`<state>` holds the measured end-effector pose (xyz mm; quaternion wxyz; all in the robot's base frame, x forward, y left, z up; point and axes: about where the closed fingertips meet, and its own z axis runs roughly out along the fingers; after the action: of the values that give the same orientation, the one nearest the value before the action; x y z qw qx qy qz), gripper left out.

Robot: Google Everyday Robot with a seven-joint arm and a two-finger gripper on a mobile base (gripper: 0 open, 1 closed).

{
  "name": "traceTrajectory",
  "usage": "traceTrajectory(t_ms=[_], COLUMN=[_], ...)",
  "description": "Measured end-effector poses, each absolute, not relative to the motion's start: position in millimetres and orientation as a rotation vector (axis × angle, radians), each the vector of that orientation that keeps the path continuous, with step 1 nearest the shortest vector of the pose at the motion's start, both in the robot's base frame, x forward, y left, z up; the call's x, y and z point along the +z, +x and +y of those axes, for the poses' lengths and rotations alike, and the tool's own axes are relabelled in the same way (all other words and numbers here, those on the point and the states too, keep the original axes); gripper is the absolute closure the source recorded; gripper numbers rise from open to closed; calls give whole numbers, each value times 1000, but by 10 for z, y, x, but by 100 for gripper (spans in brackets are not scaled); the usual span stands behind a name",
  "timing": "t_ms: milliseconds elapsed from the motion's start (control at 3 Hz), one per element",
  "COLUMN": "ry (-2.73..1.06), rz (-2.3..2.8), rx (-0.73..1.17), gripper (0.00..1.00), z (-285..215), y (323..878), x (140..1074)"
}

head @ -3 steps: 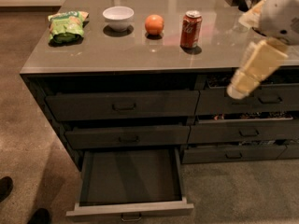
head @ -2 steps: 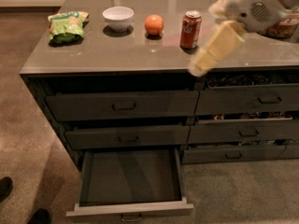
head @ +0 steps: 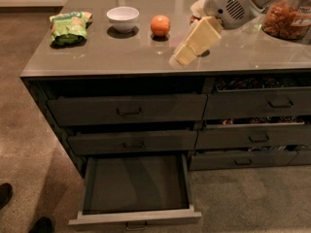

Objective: Place green rice chip bag into bottom drawer

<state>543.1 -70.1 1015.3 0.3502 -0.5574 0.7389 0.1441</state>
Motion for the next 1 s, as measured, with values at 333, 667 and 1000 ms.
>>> traceTrajectory(t_ms=[333, 667, 1000], ry=[-1414, -1327, -1224], rz=[1904, 1910, 1893], rx=[378, 389, 394], gripper=[0, 0, 0], z=[-724, -666, -475], y=[5431, 5683, 6128], x=[10170, 10021, 9875])
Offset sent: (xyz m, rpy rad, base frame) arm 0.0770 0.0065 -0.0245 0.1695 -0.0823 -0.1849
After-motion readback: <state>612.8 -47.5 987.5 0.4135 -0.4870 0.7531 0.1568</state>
